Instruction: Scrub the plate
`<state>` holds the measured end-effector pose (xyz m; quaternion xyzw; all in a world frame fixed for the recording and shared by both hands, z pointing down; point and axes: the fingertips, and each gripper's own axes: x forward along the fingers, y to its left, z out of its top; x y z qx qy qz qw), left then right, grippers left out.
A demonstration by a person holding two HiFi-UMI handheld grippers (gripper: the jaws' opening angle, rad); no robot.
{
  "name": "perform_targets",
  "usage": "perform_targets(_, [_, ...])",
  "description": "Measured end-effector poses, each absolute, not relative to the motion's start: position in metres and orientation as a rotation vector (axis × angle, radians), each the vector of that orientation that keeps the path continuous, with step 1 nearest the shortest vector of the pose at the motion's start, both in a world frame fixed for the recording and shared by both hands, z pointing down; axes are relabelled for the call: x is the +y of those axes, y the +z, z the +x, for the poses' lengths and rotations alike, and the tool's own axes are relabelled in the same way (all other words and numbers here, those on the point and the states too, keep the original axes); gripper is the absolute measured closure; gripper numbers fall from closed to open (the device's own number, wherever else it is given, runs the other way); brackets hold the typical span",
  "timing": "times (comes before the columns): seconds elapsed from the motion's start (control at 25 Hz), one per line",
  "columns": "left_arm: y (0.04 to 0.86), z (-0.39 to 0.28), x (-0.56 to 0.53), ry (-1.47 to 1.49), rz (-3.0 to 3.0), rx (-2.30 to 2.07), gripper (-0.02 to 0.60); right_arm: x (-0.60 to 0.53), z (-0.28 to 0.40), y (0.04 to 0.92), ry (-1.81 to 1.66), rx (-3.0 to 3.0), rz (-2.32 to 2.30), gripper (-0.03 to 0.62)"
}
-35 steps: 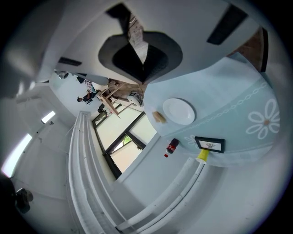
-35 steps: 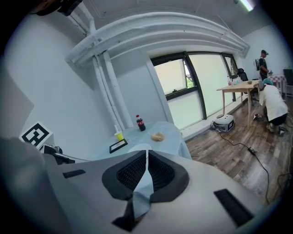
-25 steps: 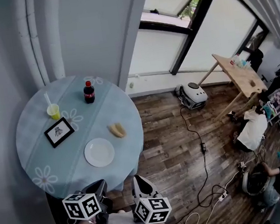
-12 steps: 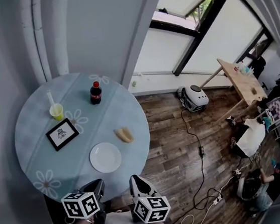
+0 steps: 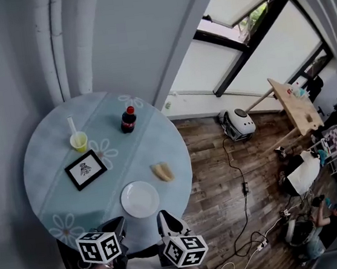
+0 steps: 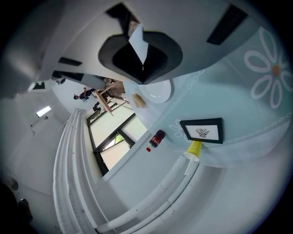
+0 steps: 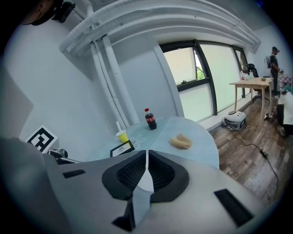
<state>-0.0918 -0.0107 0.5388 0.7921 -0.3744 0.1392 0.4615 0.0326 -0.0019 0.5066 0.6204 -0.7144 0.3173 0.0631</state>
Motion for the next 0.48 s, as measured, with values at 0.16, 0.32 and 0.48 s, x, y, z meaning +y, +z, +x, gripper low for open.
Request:
perform_targets(0.16, [0.540,-0.094,-0.017,0.360,1.964,-0.891,0.574,-0.010,0.029,0.516,1.028,-2.139,1.867,0.557])
perform_targets(0.32, [0.542,-0.096,-0.019,0.360,1.957,-0.882,0.574,-0.012,0.033,0.523,1.055,-2.101,1.876,0.557])
perform_targets(0.48, [0.546,-0.099,-0.026,0.358,1.936,-0.897,0.574,-0.021,0.040,0.523,1.036,-2.083,1.873,0.557])
